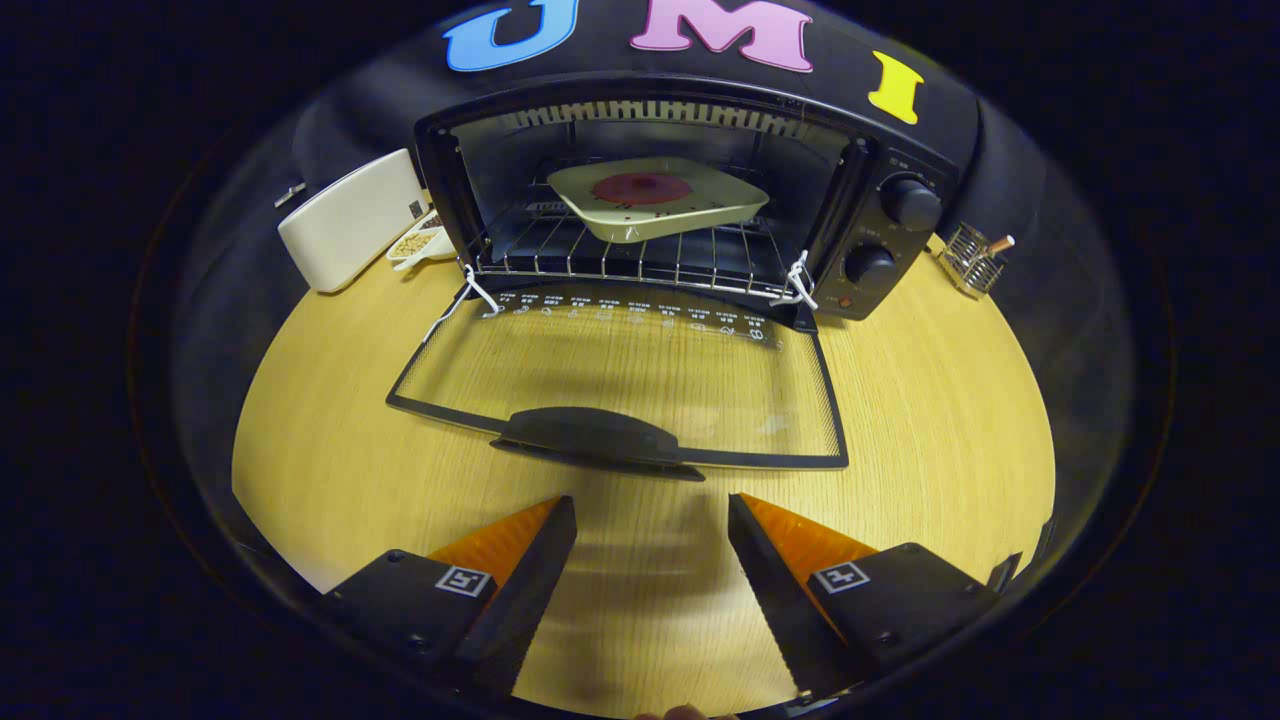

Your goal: Open the toaster oven, put the food inside, and close the toaster oven door.

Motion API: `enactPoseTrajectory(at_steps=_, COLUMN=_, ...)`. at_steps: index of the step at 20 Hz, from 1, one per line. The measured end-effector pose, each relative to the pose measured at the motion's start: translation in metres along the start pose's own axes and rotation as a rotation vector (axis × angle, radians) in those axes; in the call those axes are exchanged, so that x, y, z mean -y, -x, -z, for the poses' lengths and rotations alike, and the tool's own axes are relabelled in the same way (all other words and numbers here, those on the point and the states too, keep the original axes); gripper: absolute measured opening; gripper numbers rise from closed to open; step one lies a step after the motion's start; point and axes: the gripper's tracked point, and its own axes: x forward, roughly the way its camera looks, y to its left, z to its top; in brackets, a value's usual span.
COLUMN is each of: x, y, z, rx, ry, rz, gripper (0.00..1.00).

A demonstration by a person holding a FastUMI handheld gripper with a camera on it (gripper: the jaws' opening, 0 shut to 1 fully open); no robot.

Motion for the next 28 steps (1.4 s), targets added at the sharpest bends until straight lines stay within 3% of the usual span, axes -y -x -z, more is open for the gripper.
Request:
enactPoseTrajectory(at_steps=2, x=-0.002, y=-0.008, z=0.007, rx=-0.048, ry=-0.013, rz=-0.006, gripper=1.00)
enactPoseTrajectory(at_steps=7, x=-0.010, y=-0.020, z=-0.013, rx=-0.013, ry=-0.046, rz=-0.032, gripper=0.99)
enactPoseTrajectory(at_steps=12, x=-0.012, y=0.003, z=-0.026, rx=0.036, ry=-0.011, rz=-0.041, gripper=0.98)
enactPoseTrajectory(at_steps=22, x=-0.003, y=0.076, z=-0.114, rx=0.329, ry=-0.054, rz=-0.079, gripper=1.00)
enactPoseTrajectory(at_steps=28, x=0.010, y=0.152, z=-0.178, rx=0.552, ry=-0.037, rz=-0.092, gripper=1.00)
